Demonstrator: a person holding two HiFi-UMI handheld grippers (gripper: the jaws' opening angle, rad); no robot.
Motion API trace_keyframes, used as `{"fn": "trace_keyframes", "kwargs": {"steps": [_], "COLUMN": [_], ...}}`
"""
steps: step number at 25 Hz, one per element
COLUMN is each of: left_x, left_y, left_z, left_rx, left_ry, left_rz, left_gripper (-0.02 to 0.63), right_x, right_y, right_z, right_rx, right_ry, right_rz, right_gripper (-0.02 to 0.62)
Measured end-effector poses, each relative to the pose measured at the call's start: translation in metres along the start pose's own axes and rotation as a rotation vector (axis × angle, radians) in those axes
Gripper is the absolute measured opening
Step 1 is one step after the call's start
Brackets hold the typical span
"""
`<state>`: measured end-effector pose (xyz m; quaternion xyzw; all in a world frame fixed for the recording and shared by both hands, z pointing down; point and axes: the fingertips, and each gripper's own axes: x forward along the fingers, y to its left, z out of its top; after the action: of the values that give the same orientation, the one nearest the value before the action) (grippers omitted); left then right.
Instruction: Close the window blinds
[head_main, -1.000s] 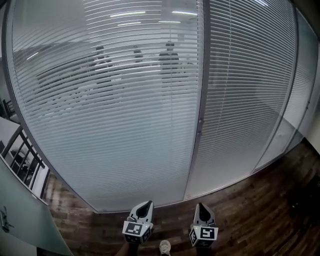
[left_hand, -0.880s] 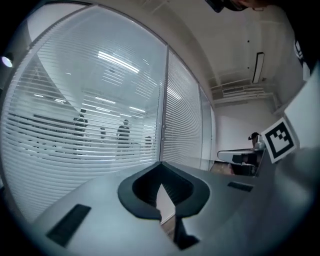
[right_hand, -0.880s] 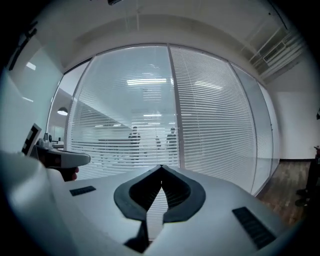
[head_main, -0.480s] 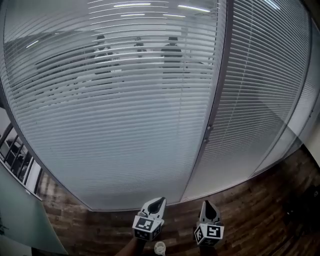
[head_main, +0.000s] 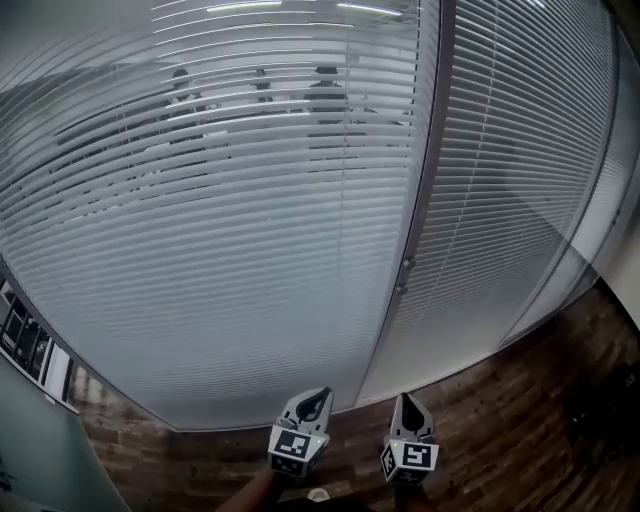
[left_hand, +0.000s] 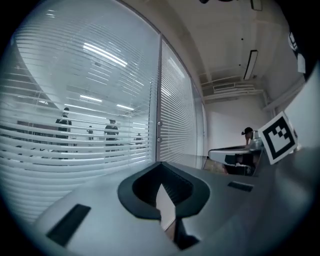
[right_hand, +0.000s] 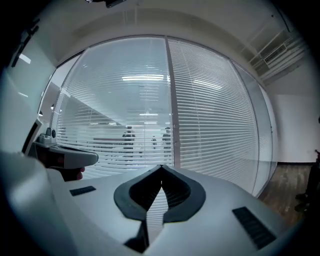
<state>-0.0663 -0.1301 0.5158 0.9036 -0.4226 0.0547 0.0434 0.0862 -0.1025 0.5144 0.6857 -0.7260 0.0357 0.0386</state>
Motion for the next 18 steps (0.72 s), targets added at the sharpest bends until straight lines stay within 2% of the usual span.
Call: {"fn": "trace_keyframes", "kwargs": {"steps": [3,8,12,18], "left_x": [0.017,0.036,0.046,0.059], "left_y": [0.007,0.021,0.028,0.027], "left_z": [0.004,0.009,0.015,0.033], "left_rx": [0.0,-0.085,-0.068,-0.08], "left_ry": [-0.006,-0.005,0.006,-0.041], "left_rz": [-0.017,-0.031,-0.029,-0.038], "left_gripper": [0.0,0.0,0.0,0.0], "right_x": [0.016,0.035,0.043,0.054], "right_y": [-0.006,-0.02,-0.03,-0.041], "right_z": [0.004,0.01,0.016,0.029], "right_rx": [0.001,-0.006,-0.007,-0.028], "right_ry": [-0.01,-0.032,-0.031,-0.041], "right_rz": [-0.012,-0.04,-0.06,-0.06], "right_gripper": [0.003,0.003,0.003,0.003]}}
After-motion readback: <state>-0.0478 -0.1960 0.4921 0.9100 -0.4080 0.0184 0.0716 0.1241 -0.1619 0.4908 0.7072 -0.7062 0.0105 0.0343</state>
